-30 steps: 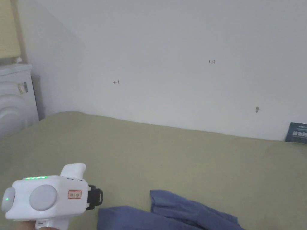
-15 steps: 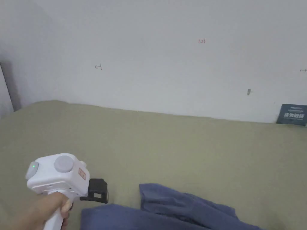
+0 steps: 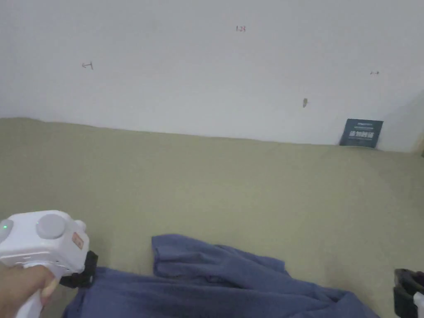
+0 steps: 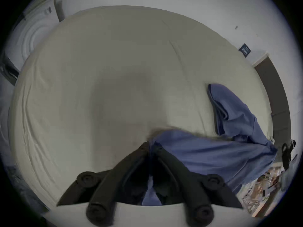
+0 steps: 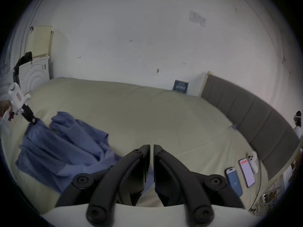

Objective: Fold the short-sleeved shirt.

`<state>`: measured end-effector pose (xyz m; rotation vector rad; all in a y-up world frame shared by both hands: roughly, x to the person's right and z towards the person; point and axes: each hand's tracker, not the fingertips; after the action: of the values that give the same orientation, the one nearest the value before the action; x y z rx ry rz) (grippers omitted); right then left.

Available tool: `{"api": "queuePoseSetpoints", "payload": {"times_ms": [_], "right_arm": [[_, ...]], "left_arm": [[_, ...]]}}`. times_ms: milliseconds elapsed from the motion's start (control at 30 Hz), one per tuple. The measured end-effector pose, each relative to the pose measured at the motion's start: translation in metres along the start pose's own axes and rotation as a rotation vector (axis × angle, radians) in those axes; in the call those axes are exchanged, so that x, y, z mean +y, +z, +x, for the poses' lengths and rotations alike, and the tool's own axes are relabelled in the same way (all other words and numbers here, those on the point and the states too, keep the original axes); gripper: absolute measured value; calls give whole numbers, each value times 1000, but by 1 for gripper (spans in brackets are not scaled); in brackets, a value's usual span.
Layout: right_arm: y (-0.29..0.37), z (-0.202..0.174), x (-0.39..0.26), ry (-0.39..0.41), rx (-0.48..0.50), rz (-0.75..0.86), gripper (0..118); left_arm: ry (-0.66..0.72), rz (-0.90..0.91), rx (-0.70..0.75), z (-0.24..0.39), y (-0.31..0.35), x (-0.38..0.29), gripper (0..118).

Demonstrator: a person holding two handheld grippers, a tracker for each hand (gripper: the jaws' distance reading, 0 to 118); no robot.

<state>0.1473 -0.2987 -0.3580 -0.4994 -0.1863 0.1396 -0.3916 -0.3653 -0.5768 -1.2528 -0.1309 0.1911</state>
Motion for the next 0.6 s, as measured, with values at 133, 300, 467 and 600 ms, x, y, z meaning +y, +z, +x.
{"api": "queuePoseSetpoints", "payload": {"times_ms": [133,300,467,600], "right_arm": [[-5,13,-8,-42,194,-170,61],[0,15,-38,15,248,-213,117],[-5,12,-48,-9,288,-208,112],[-10,10,-40,-61,322,-141,54]], "left_arm": [[-24,14,60,10,9,-10,3],[-8,16,44,13,5,-16,3],[-11,20,41,10,2,-12,3],[-14,24,33,9,3,-15,3]]}}
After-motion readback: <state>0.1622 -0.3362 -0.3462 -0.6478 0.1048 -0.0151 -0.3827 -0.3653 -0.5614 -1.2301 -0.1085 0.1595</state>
